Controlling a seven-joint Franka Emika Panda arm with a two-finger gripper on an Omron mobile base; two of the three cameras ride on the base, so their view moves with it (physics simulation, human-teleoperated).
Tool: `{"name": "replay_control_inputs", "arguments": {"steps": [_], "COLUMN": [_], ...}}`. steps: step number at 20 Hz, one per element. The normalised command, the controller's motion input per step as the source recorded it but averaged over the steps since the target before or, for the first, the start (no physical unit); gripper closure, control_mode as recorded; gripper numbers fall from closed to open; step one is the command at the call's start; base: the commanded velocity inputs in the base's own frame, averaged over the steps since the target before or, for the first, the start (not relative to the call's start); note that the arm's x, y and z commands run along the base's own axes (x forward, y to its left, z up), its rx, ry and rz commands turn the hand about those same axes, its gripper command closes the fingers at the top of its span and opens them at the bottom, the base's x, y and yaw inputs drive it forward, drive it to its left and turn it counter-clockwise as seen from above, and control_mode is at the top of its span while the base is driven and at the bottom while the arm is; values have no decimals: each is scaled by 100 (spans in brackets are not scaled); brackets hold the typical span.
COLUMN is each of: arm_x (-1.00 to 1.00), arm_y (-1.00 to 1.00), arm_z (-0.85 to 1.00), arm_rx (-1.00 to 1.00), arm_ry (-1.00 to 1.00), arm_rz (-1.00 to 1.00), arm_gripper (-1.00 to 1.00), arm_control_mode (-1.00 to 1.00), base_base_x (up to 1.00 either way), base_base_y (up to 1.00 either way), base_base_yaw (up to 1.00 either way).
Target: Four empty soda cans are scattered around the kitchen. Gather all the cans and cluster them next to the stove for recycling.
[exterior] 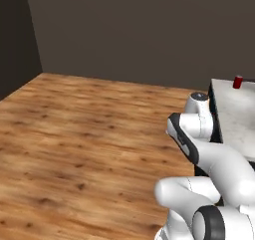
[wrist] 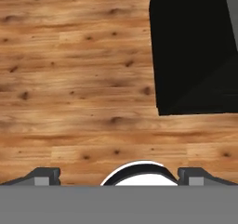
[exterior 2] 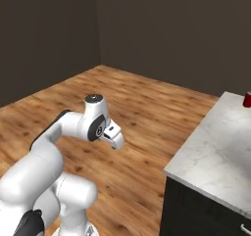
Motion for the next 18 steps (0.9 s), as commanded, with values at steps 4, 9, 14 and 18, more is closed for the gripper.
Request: {"name": "replay_control_inputs", "arguments": {"steps": [4, 9, 14, 18], "arm_x": [0, 0, 0, 0], "arm_y": [0, 0, 0, 0], "arm_z": [0, 0, 0, 0], "arm_rx": [0, 0, 0, 0], "arm_ry": [0, 0, 0, 0], "arm_rz": [0, 0, 0, 0], "arm_gripper": [-100, -100, -100, -100], "arm_control_mode": [100, 100, 100, 100], "base_base_x": [66, 73, 72, 68], "base_base_y": [12, 7, 4, 9], "base_base_yaw": [-23, -13, -13, -19]}}
